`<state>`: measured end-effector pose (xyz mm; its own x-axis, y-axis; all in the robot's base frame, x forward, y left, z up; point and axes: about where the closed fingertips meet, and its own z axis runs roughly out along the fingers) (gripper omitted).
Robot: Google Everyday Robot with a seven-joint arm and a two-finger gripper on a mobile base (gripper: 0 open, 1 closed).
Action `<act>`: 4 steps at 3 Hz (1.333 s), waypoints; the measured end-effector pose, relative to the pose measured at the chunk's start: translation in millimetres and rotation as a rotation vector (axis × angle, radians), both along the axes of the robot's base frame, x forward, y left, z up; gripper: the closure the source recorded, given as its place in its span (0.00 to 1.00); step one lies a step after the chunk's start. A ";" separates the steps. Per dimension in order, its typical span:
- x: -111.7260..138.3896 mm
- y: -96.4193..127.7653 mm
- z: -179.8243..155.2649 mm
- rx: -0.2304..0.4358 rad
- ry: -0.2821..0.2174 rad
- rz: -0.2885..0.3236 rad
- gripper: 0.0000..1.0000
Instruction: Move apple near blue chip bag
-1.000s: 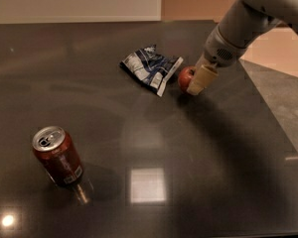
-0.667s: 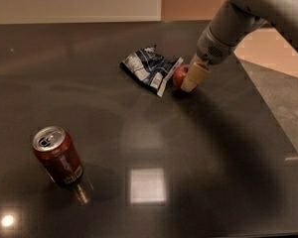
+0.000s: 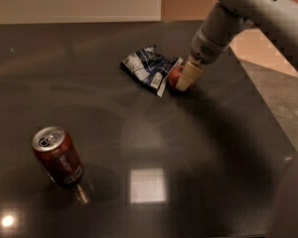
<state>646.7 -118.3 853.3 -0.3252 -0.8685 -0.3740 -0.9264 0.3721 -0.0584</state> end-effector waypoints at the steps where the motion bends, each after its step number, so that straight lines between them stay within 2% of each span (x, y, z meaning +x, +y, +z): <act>1: 0.5 1.3 -1.9 0.000 0.002 0.002 0.37; 2: 0.9 2.6 -3.9 0.000 0.004 0.004 0.14; 3: 1.2 3.8 -6.0 0.000 0.007 0.006 0.00; 4: 1.2 3.9 -6.1 0.000 0.007 0.006 0.00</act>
Offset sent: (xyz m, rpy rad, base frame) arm 0.0005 0.0011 -0.0016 0.0001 0.0018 0.0017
